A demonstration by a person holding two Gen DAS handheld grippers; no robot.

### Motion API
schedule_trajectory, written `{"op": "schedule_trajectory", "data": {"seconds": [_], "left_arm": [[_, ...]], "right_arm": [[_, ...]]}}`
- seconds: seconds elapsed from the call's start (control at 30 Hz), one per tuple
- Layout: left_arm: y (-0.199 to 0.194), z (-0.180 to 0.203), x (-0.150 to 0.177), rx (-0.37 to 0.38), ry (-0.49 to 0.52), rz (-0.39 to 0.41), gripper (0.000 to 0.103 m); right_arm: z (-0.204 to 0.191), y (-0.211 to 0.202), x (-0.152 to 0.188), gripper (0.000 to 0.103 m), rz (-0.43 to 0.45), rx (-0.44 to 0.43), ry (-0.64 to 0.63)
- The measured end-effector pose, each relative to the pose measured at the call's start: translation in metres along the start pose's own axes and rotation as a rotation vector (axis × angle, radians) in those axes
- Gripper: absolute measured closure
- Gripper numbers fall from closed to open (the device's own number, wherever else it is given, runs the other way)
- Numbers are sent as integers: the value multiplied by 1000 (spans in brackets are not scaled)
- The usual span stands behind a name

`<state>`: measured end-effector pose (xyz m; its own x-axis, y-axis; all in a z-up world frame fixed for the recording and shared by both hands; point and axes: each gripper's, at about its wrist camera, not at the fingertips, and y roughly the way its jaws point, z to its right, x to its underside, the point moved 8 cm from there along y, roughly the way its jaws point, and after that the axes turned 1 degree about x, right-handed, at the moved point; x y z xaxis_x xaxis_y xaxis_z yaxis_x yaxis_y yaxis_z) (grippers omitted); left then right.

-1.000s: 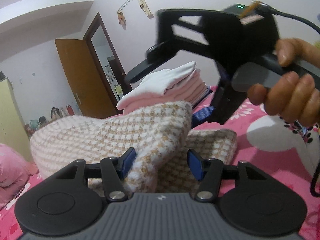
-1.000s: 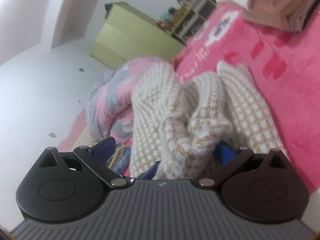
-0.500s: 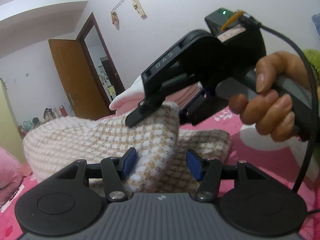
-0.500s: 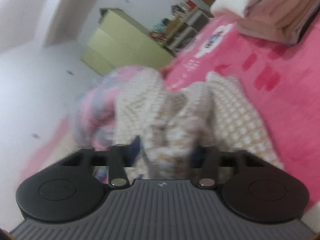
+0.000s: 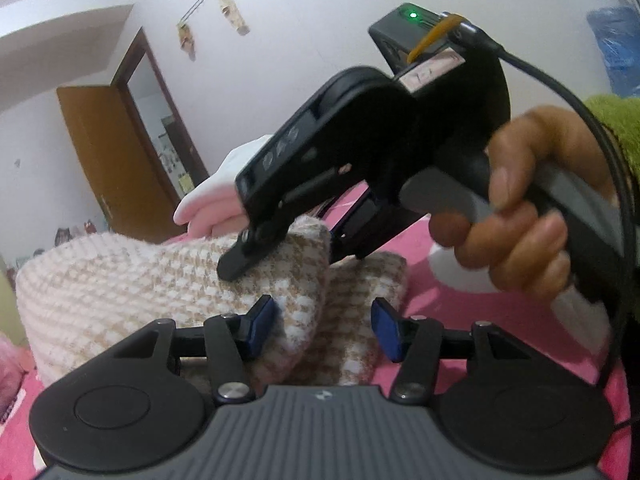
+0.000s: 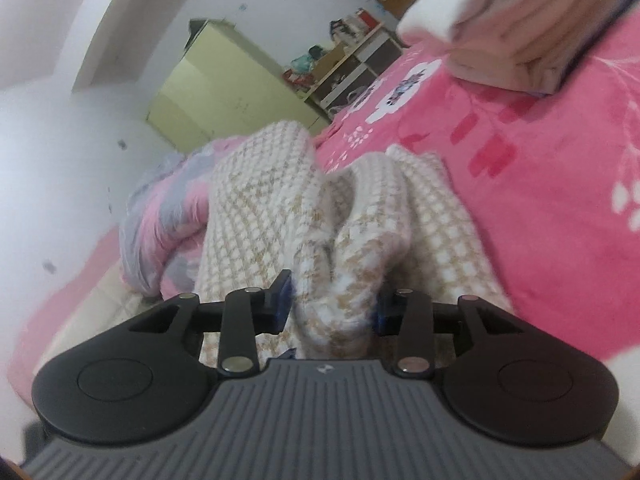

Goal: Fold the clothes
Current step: 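Close the right gripper on the coat while the left gripper holds it, then lower the coat onto the bed and open both grippers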

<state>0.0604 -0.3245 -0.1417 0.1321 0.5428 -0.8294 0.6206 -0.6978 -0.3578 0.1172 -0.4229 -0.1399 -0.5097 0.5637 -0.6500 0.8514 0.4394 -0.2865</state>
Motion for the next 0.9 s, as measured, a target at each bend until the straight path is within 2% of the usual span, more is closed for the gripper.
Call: {"op": "schedule_trajectory", "data": {"seconds": [0.03, 0.07, 0.17, 0.27, 0.33, 0.4, 0.57, 0.77, 0.9], "left_arm": [[0, -1, 0, -2, -1, -7, 48], [-1, -1, -1, -4, -2, -13, 48], [-26, -13, -10, 1, -121, 20, 47], [-57, -31, -14, -86, -197, 46, 46], [-78, -40, -14, -151, -222, 56, 40], [-87, -44, -7, -189, -223, 35, 26], [-66, -45, 20, -264, -208, -108, 26], [-45, -62, 26, -356, -242, -115, 32], [-37, -72, 36, -331, -291, -131, 35]], "right_arm": [[-3, 4, 2, 75, -8, 15, -31], [-6, 7, 3, 77, -8, 21, -45], [-5, 4, 4, 80, 2, 15, -37], [2, -6, 1, 82, 28, 1, 3], [4, -14, -3, 83, 51, -3, 18], [3, -24, -6, 83, 70, -3, 12], [10, -34, -4, 83, 77, 15, 36], [-7, -54, -6, 83, 120, 28, -9], [7, -55, 2, 83, 113, 86, -6]]}}
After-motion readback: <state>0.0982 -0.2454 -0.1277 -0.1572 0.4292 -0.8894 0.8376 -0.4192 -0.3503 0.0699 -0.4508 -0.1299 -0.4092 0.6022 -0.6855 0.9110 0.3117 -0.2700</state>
